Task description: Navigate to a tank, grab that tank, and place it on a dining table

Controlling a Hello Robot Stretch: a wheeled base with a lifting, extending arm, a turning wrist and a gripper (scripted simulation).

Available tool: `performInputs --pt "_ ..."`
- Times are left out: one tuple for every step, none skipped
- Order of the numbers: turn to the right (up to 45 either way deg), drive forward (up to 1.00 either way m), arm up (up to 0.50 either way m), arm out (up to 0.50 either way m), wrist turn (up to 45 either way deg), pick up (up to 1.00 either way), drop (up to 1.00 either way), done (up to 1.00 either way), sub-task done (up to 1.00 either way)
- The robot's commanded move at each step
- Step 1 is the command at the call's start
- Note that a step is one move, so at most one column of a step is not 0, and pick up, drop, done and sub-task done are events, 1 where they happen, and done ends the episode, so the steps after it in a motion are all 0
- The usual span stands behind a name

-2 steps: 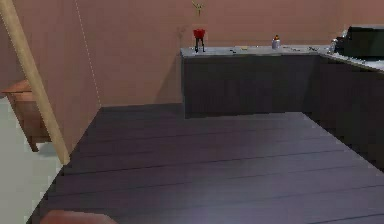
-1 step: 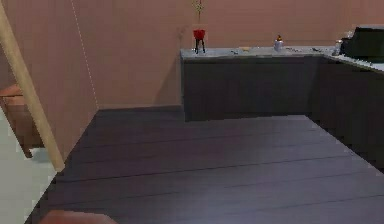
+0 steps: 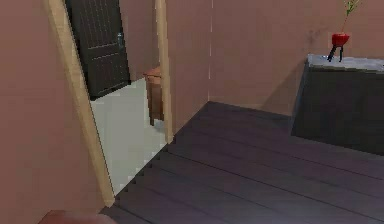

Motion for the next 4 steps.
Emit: performInputs --pt "-3.0 0.00 0.00 0.00 0.0 0.00 0.00 0.00 0.00" --pt "0.0 1.00 0.00 0.00 0.0 0.00 0.00 0.00 0.00" --pt "0.0 0.55 0.00 0.00 0.0 0.00 0.00 0.00 0.00" --pt "-45.0 0.00 0.00 0.00 0.0 0.00 0.00 0.00 0.00"
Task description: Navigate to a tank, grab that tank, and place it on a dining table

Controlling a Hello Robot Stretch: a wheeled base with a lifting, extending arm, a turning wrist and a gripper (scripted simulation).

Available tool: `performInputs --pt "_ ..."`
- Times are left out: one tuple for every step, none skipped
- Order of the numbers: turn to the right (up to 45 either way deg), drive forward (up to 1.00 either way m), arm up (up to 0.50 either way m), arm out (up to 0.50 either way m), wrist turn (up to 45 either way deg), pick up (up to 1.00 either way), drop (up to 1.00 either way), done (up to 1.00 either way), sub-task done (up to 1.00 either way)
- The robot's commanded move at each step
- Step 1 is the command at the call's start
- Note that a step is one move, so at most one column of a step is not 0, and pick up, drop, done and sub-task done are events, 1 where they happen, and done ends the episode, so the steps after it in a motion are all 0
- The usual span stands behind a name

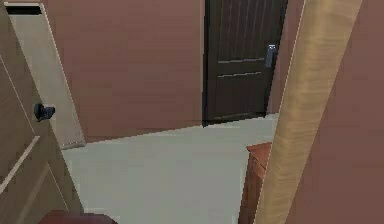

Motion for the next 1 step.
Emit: performInputs --pt "-9.0 0.00 0.00 0.00 0.0 0.00 0.00 0.00 0.00"
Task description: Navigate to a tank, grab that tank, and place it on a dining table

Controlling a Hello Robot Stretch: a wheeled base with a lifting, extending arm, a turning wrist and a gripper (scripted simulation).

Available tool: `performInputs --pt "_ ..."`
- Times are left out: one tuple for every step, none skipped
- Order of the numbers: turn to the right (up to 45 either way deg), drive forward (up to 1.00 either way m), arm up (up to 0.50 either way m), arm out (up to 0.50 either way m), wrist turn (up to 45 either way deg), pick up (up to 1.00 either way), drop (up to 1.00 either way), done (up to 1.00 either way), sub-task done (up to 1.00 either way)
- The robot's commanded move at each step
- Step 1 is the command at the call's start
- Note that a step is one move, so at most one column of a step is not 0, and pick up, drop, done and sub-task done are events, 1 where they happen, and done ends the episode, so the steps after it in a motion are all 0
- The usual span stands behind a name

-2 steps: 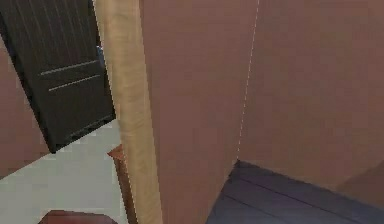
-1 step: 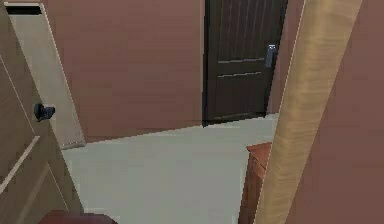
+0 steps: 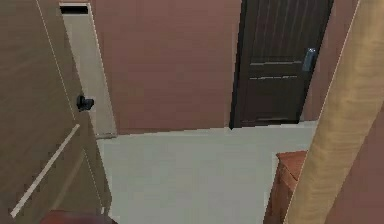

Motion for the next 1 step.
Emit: performInputs --pt "0.0 0.45 0.00 0.00 0.0 0.00 0.00 0.00 0.00"
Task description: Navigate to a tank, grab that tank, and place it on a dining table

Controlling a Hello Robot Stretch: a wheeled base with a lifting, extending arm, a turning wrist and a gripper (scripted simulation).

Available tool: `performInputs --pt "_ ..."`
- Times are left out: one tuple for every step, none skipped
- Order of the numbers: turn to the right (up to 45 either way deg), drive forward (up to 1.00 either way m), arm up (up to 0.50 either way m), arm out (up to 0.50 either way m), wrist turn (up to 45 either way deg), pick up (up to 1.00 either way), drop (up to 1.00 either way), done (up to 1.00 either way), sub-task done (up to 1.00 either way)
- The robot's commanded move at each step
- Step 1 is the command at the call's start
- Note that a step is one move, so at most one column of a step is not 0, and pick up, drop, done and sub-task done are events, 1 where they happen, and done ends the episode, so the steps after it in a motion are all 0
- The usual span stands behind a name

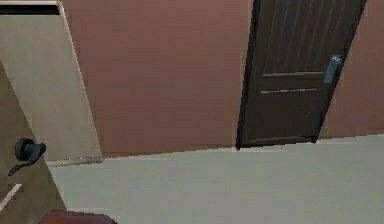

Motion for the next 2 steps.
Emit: performInputs --pt "0.0 0.75 0.00 0.00 0.0 0.00 0.00 0.00 0.00" --pt "45.0 0.00 0.00 0.00 0.0 0.00 0.00 0.00 0.00"
